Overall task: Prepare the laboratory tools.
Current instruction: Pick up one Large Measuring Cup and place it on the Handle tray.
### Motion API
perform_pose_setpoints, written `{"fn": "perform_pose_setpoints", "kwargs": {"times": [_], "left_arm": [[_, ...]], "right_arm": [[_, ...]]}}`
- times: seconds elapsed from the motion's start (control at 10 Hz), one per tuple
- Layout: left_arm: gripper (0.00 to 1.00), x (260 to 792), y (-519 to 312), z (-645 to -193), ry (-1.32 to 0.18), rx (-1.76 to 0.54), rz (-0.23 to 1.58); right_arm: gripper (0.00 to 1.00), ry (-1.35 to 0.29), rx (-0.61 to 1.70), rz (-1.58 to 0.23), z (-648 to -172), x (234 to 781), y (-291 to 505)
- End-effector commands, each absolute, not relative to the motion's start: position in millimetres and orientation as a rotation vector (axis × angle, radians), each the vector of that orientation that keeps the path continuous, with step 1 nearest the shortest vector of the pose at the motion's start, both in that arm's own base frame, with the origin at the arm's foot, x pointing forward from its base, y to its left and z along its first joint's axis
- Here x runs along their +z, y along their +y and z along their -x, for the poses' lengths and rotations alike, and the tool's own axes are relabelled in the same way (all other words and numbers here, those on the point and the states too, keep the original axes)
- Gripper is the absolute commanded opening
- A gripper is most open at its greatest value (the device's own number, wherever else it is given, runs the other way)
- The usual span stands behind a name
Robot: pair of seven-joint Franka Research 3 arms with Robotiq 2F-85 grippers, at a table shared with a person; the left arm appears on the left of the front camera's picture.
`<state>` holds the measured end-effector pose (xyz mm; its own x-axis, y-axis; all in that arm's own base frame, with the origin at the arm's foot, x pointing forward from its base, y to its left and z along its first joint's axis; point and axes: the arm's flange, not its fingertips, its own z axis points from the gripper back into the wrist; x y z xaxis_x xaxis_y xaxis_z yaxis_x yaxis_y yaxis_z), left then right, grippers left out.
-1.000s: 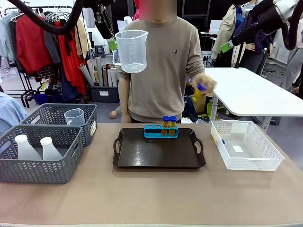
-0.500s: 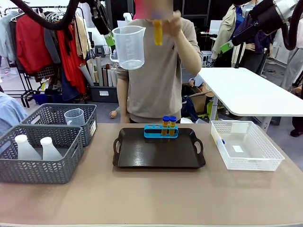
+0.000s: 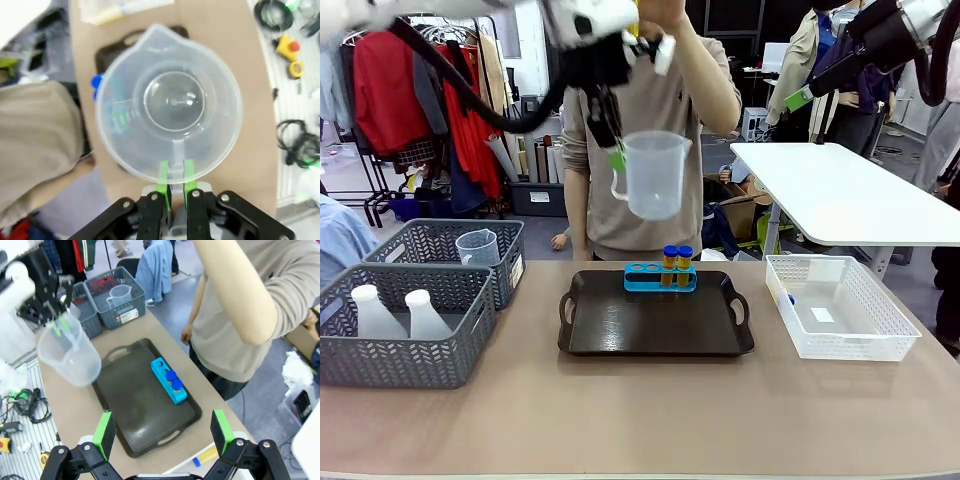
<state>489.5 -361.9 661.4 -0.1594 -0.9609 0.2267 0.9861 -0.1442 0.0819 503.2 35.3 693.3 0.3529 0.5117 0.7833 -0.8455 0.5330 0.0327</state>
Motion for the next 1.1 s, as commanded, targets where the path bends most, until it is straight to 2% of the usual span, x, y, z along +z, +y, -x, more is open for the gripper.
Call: {"fn": "perform_pose_setpoints", "kwargs": {"times": [0.0,0.4,1.0], "left_arm": [[0.00,629,-372,-490,-0.201,-1.745,0.149],[0.00,586,-380,-500,-0.229,-1.715,0.143],[0.00,604,-344,-493,-0.224,-1.716,0.169]], "right_arm": [[1.00,-0.812,0.923,-0.485,-502,694,37],[1.00,-0.812,0.923,-0.485,-502,694,37],[1.00,-0.812,0.923,-0.485,-502,694,37]]}}
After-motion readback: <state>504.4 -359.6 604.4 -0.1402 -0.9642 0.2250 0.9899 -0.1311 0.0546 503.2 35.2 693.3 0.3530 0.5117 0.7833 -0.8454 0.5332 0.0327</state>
